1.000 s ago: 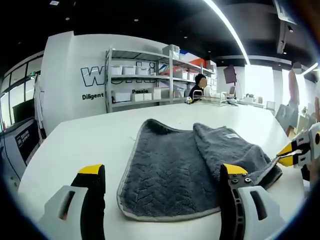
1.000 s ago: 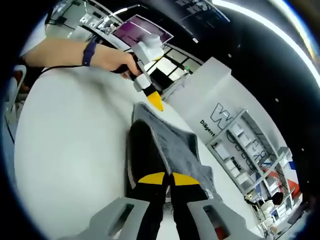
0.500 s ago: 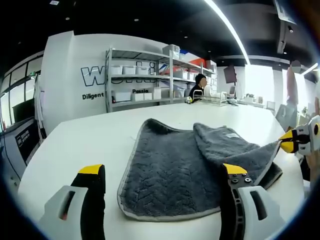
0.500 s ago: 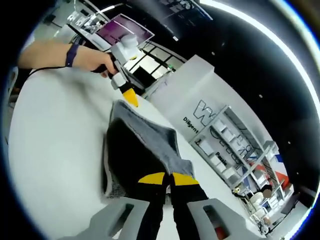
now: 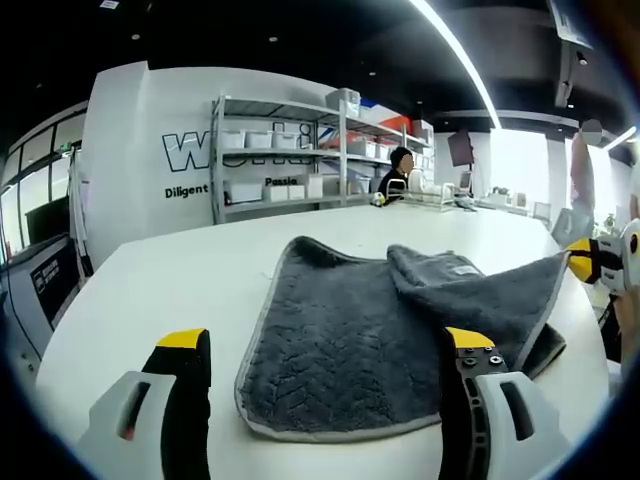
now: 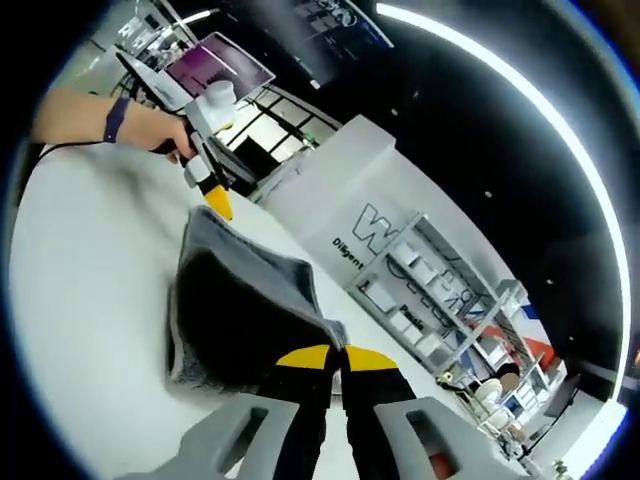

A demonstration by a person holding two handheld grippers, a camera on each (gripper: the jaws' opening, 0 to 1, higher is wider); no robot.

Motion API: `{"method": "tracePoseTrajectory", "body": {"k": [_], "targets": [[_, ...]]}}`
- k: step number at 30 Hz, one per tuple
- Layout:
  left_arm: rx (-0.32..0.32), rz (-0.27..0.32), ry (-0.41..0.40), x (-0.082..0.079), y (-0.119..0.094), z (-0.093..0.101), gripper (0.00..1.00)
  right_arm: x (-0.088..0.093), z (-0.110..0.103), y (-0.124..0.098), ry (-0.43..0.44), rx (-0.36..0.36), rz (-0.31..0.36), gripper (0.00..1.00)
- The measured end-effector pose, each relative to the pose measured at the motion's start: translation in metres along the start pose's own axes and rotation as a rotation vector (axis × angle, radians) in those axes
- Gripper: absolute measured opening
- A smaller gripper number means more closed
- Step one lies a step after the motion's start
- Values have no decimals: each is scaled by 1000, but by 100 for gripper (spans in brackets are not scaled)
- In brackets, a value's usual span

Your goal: Open the folded towel by lifting each exposed corner and separating the folded layers until the towel lies flat within the target outline without major curled edges

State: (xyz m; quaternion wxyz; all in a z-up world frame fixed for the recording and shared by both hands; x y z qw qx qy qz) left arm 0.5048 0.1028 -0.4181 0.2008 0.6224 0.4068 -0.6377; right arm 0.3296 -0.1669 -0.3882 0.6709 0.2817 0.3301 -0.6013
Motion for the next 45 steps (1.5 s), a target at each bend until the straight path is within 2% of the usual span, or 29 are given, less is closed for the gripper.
{"method": "tracePoseTrajectory", "body": {"k": [9, 16, 45], "targets": [[-1, -1, -1, 0, 0, -1, 93, -3, 19, -8, 10, 68, 24, 0], [-2, -2, -4, 1, 1, -2, 93, -7, 38, -13, -15, 123, 39, 0], [0, -1, -8, 1, 1, -2, 93, 4, 85, -44, -21, 283, 8, 0]]}}
Point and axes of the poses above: the point that each gripper's makers call its tool centre point, and the gripper's own axes: y roughly forward along the fingers, z roughly to its right, x roughly out of its underside, the point moved 3 cm from there along -y, roughly backward along the fingers, and after that the axes turned 6 degrees about y, right-handed, at the moved point
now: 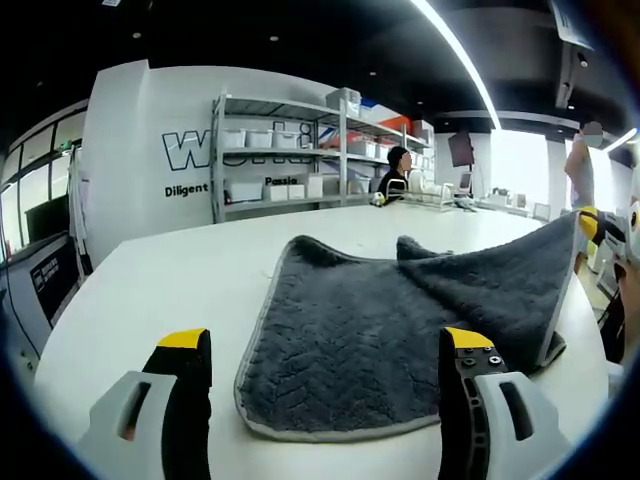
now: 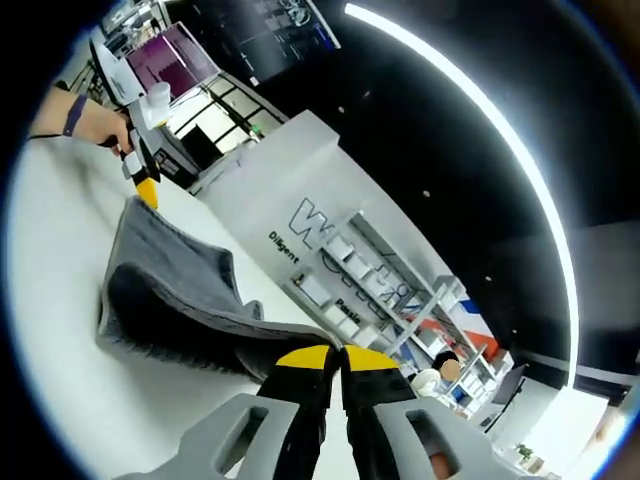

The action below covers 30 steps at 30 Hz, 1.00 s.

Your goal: Open the folded towel by lifting each exposed corner and separating the folded layers until the towel lies flat within the target outline without major curled edges

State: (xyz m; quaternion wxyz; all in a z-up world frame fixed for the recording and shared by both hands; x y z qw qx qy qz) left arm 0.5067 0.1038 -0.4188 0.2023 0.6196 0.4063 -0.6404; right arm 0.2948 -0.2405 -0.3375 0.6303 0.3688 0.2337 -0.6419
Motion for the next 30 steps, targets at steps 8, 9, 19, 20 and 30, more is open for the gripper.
{"method": "tracePoseTrajectory", "body": {"k": [8, 9, 19, 20, 30], "targets": [[-3, -1, -2, 1, 0, 0, 93, 3, 13, -3, 13, 43, -11, 0], [-3, -1, -2, 1, 0, 0, 93, 3, 14, -4, 14, 48, -12, 0], [-7, -2, -1, 2, -1, 0, 93, 12, 26, -9, 23, 75, -39, 0], [-7, -3, -1, 2, -1, 0, 93, 13, 27, -10, 21, 79, -42, 0], [-8, -8, 3, 4, -1, 1, 93, 22, 37, -17, 20, 104, -75, 0]]}}
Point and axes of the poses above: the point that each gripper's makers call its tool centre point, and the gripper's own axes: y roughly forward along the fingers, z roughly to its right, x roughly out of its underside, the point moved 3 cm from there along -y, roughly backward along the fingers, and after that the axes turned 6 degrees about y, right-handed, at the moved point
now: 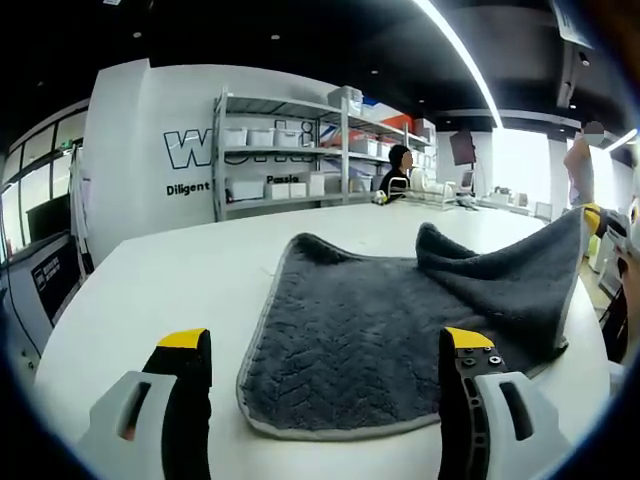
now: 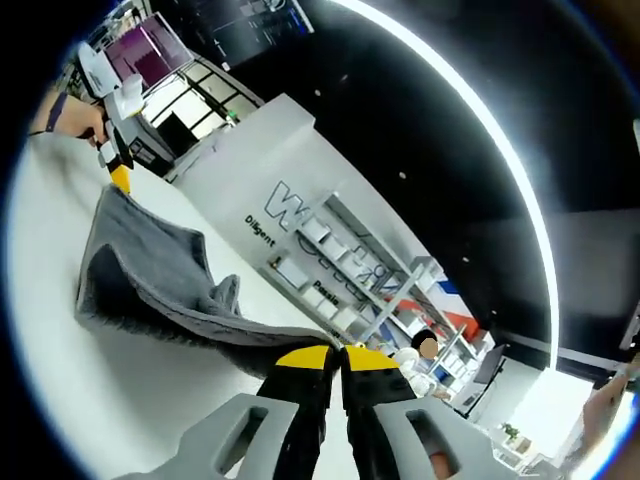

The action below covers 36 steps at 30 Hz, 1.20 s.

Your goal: Open the folded towel by lifting each exposed corner and separating the folded layers until the towel lies flat within the target outline without major curled edges

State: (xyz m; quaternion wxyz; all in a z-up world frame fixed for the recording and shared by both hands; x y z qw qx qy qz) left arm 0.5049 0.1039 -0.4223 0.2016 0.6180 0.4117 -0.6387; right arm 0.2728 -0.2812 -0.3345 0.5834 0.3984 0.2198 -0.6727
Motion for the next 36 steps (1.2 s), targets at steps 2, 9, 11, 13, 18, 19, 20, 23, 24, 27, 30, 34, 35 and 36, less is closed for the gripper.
{"method": "tracePoseTrajectory", "body": {"k": [2, 9, 11, 13, 18, 19, 20, 23, 24, 27, 30, 34, 35, 36], "targets": [[1, -2, 1, 0, 0, 1, 93, 3, 1, 0, -6, 2, -18, 0], [0, 1, 0, 0, -2, 0, 93, 10, 12, 1, -20, 8, -43, 0], [0, 1, 0, 0, -2, 0, 93, 11, 16, 3, -30, 13, -49, 0], [1, 2, 1, -1, -2, 1, 93, 14, 19, 4, -37, 11, -58, 0], [2, -3, 4, 0, -1, 1, 93, 30, 17, 5, -66, -5, -111, 0], [1, -3, 4, 0, -1, 1, 93, 34, 16, 5, -67, -10, -121, 0], [1, -4, 4, 1, 0, 1, 93, 38, 15, 5, -70, -16, -131, 0], [0, -4, 2, 1, 0, 1, 93, 53, 9, 4, -103, -59, -179, 0], [0, -5, 1, 2, 0, 1, 93, 58, 6, 4, -111, -80, -196, 0], [3, -8, 3, 2, 1, 3, 93, 69, 0, 1, -135, -128, -231, 0], [5, -9, 9, 2, 1, 4, 93, 81, -4, -6, -166, -174, -273, 0], [7, -11, 10, 3, 2, 5, 93, 97, -8, -14, -172, -220, -322, 0], [7, -12, 10, 3, 2, 5, 93, 99, -9, -15, -172, -226, -330, 0], [7, -13, 11, 3, 2, 5, 93, 102, -10, -17, -171, -236, -339, 0]]}}
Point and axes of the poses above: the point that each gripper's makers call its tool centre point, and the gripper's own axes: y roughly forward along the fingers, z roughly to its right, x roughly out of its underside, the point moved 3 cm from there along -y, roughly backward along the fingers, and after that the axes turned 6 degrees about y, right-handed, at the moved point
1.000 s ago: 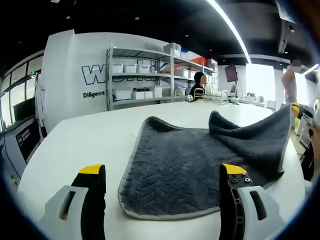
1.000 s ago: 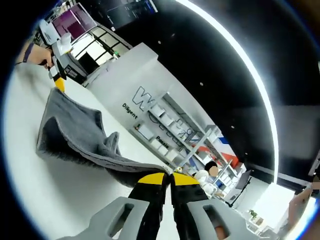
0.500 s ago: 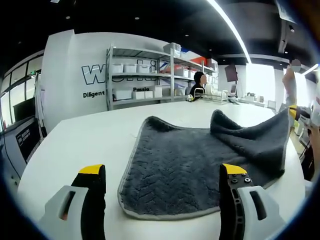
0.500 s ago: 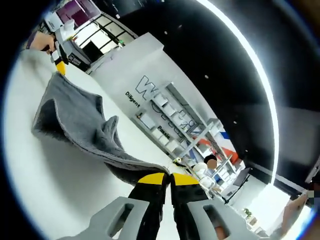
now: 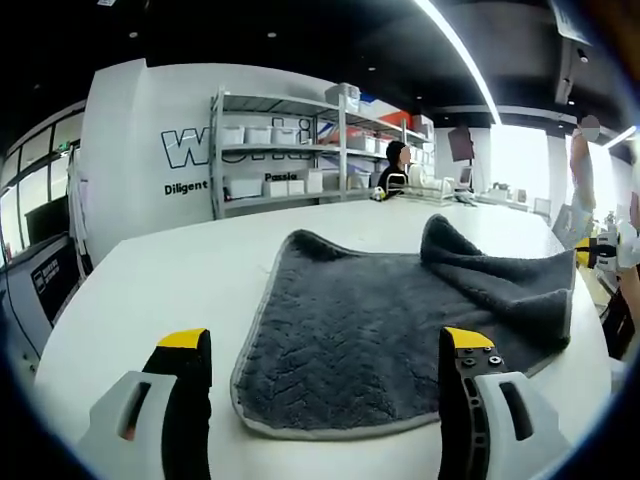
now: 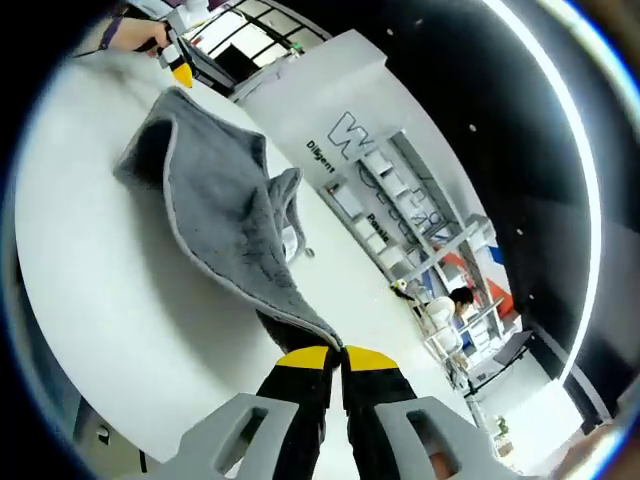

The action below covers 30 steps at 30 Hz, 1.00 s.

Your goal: Open the folded towel by lifting each exposed corner and separating the folded layers until the towel lies flat within the target outline without major curled edges

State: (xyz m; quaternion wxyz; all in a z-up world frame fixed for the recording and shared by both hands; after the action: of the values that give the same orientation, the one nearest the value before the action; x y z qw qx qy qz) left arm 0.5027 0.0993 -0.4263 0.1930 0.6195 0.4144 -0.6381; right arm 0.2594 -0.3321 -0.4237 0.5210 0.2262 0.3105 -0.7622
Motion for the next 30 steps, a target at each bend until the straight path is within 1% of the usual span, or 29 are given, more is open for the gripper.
{"method": "tracePoseTrajectory", "body": {"k": [2, 4, 7, 12, 14, 16, 19, 23, 28, 30], "targets": [[1, 1, -1, 0, 0, 1, 93, 4, -4, 0, 6, -22, -13, 0], [2, 3, -1, -1, 0, 1, 93, 7, -12, 2, 41, -74, -29, 0], [2, 4, 3, -1, 0, 2, 93, 8, -19, 2, 80, -130, -35, 0], [6, -2, 8, 1, 1, 3, 93, 17, -28, -1, 65, -188, -75, 0], [6, -4, 7, -1, 3, -4, 93, 22, -33, -2, 56, -214, -92, 0], [5, -4, 6, 0, 2, -4, 93, 26, -37, -4, 53, -237, -110, 1], [7, -6, 5, -2, 6, -14, 93, 29, -39, -5, 55, -248, -120, 1], [5, -7, 3, -3, 5, -16, 93, 28, -40, -7, 78, -273, -122, 2], [5, -7, 9, -7, 10, -27, 93, 25, -41, -10, 120, -312, -114, 4], [5, -6, 10, -10, 13, -37, 93, 24, -40, -12, 133, -324, -109, 6]]}}
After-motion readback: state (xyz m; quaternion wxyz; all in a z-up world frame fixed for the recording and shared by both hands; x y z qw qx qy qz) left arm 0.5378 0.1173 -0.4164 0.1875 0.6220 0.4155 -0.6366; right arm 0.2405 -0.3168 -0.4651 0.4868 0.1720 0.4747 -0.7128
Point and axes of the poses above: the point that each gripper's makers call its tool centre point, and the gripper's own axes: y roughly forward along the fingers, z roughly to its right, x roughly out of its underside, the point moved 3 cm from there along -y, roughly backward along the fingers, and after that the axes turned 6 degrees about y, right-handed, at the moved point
